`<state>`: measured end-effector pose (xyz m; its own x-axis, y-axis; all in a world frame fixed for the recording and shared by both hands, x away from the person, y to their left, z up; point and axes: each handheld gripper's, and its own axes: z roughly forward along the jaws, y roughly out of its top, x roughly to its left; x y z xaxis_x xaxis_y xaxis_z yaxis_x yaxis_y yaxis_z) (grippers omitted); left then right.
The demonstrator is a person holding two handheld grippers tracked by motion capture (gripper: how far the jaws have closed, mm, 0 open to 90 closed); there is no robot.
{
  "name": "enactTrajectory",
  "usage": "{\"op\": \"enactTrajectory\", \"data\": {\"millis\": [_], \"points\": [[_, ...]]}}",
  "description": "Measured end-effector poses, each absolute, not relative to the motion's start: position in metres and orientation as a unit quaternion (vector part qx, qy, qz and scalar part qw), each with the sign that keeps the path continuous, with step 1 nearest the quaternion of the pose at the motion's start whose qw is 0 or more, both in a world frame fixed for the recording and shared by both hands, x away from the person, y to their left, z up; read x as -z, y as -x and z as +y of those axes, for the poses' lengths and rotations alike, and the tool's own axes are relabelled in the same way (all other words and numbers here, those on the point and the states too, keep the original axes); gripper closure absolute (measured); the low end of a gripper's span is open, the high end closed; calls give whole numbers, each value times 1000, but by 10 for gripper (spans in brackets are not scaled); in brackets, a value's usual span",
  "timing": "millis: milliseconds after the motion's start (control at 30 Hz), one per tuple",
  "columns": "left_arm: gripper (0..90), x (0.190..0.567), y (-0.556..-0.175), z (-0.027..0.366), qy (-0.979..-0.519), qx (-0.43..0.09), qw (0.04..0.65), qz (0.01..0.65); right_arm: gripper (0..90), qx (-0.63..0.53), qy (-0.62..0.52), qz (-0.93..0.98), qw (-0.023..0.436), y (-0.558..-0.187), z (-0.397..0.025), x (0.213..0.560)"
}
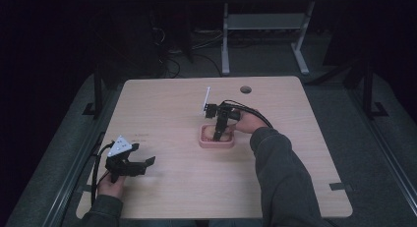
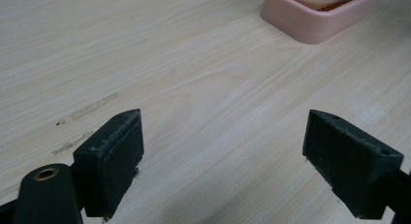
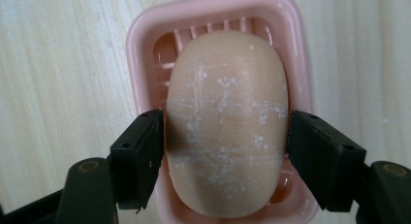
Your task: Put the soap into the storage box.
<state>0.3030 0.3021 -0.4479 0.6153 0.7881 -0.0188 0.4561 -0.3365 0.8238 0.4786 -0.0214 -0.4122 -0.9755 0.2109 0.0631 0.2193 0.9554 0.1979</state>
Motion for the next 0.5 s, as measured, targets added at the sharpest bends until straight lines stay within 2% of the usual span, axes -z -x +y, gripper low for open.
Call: {"op": "enactTrajectory", "data": {"millis": [500], "points": [[143,448,-303,302,-793,-196,422,394,261,119,118,-985,29,-475,-27,406]]}}
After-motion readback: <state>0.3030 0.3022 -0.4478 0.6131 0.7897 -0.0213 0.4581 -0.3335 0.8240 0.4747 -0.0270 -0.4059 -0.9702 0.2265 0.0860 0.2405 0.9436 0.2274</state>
